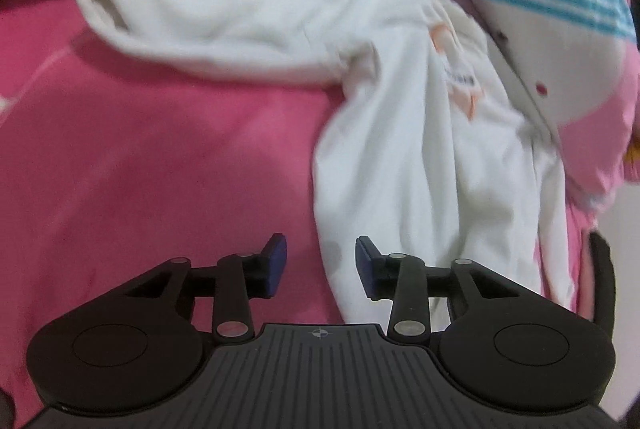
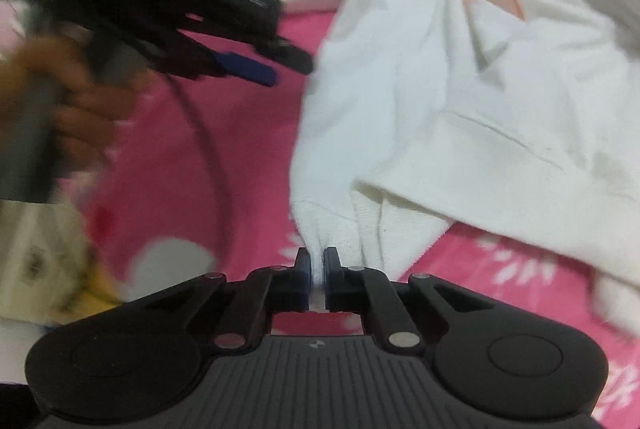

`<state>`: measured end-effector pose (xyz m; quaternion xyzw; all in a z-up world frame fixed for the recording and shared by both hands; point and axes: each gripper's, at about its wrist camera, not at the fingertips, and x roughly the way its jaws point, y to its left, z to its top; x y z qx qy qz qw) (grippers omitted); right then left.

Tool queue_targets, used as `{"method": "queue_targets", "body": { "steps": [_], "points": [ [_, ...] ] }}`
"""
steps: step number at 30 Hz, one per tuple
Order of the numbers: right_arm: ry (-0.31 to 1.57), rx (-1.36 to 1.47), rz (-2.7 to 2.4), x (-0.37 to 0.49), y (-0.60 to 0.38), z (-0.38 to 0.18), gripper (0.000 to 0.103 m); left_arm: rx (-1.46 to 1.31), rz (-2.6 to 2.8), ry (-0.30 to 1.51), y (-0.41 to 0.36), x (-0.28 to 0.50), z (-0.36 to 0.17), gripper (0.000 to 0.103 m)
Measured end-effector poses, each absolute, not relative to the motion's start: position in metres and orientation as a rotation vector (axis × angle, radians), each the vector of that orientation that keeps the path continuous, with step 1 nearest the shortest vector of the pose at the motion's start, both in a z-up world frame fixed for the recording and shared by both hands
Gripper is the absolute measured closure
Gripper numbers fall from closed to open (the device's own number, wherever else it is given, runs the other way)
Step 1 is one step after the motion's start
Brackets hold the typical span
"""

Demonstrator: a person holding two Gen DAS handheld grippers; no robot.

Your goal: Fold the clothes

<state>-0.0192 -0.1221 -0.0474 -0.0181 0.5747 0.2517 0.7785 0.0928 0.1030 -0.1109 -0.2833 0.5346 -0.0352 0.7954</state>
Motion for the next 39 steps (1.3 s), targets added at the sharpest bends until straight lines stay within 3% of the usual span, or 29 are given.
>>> {"method": "queue_targets", "body": {
  "steps": [4, 8, 13, 14, 16, 18, 27, 39],
  "points": [
    [1.235, -0.017, 0.647, -0.021, -0.110, -0.033, 0.097, -0.651, -0.041, 1.111, 0.098, 0.108, -0.103, 0.052],
    [1.247, -0.036, 0.707, -0.018, -0.101, -0.032, 0.097, -0.664, -0.054, 1.077, 0.087, 0.135, -0.105, 0.035],
    [1.273, -0.029, 0.696, -0.019, -0.107, -0.034, 0.097, -0.739, -0.035, 1.073, 0.089, 0.174, -0.119, 0.035],
    [1.279, -0.025, 0.693, -0.020, -0.109, -0.033, 0.097, -0.763, -0.014, 1.063, 0.091, 0.179, -0.121, 0.039],
    [1.290, -0.015, 0.685, -0.021, -0.112, -0.032, 0.097, -0.791, 0.028, 1.049, 0.096, 0.188, -0.122, 0.056],
    [1.296, -0.017, 0.686, -0.021, -0.114, -0.031, 0.097, -0.759, 0.050, 1.056, 0.097, 0.200, -0.121, 0.086],
    [1.261, 0.009, 0.760, -0.005, -0.098, -0.028, 0.097, -0.484, -0.020, 0.925, 0.121, 0.240, -0.059, 0.090],
    [1.355, 0.124, 0.822, 0.025, -0.039, -0.096, 0.097, -0.091, 0.038, 0.909, 0.107, 0.244, -0.090, 0.087]
  ]
}}
